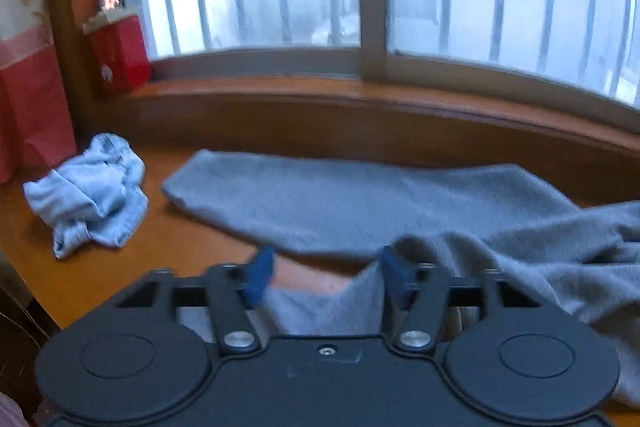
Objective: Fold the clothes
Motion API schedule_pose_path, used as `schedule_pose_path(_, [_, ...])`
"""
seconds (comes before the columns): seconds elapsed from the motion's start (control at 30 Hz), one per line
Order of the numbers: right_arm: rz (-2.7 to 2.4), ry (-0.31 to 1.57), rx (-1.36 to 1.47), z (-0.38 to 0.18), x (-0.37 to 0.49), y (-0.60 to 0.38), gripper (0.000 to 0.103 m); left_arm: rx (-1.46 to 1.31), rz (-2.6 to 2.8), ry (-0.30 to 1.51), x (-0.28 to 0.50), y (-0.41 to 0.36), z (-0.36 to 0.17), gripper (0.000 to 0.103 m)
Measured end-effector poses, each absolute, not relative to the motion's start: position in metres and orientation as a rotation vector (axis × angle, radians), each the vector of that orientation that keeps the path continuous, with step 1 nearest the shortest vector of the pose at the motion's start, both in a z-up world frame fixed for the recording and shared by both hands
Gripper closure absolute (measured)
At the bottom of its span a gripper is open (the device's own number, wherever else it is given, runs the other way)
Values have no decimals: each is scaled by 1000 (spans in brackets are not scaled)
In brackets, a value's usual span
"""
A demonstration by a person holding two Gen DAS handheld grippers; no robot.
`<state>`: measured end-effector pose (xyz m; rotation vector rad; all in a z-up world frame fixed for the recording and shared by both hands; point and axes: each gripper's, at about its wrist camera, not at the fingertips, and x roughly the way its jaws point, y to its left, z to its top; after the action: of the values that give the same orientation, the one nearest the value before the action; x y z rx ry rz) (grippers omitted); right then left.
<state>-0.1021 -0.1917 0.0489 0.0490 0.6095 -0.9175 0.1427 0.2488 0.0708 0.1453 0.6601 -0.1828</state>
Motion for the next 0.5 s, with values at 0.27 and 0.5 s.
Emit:
schedule_pose_path(0.27, [-593,592,75,49,-66,-137,20,268,-247,706,145,219,54,19])
schedule_pose_path(0.5, [-309,659,66,17,-23,-76,20,370,-218,704,141,217,48,14])
